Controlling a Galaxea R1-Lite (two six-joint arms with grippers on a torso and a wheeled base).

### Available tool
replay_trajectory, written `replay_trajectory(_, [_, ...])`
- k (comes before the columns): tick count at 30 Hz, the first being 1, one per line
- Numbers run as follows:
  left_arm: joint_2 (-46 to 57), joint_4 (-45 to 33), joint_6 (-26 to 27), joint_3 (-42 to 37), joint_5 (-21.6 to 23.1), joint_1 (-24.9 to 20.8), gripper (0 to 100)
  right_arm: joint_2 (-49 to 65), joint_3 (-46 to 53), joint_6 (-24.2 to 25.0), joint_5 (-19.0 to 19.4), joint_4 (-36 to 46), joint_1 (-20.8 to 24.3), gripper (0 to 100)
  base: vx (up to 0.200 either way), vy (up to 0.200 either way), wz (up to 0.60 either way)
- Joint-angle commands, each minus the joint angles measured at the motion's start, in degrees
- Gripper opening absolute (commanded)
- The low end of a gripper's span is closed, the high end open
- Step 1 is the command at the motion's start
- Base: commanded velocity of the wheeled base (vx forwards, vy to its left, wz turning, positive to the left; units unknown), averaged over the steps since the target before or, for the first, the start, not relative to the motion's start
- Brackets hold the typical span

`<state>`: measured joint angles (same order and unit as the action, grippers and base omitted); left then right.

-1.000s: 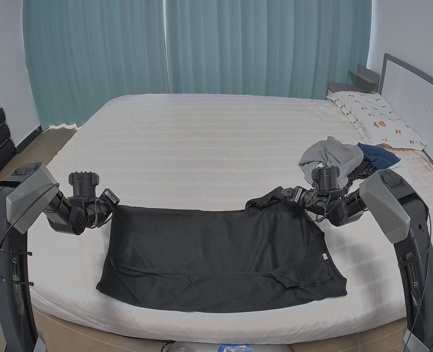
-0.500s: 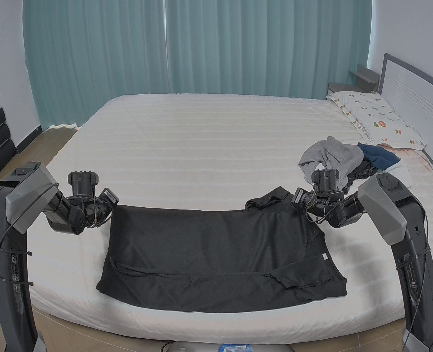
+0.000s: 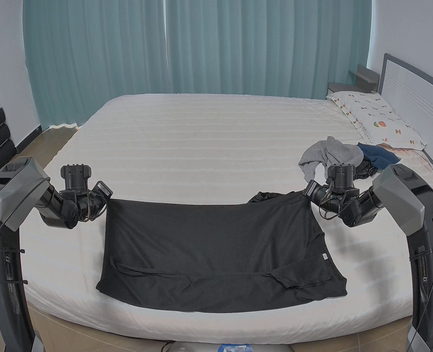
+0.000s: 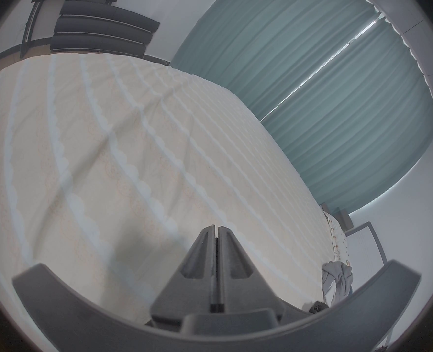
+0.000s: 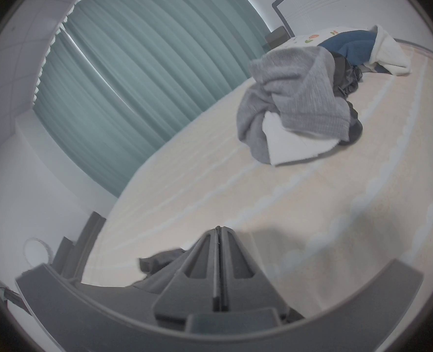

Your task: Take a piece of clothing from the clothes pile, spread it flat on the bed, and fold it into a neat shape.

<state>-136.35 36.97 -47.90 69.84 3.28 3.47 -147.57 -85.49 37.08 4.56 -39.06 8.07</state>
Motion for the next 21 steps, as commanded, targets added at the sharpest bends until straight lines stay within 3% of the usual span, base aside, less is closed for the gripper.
replay_trajectory(1, [2.3, -0.1, -0.2, -0.4, 0.3, 1.1, 0, 4.3, 5.4, 1.7, 2.3, -5.0, -0.7, 0, 0.000, 0.000, 0.00])
replay_trajectory(9, [2.6, 0.3, 0.2, -1.3, 0.3, 1.1, 0, 6.7, 11.6, 4.6, 2.8, -12.4, -1.4, 0, 0.000, 0.000, 0.00])
replay_trajectory(21, [4.1, 0.2, 0.4, -2.3, 0.5, 1.3, 0, 9.3, 17.1, 4.9, 6.6, -13.9, -3.1, 0, 0.000, 0.000, 0.00])
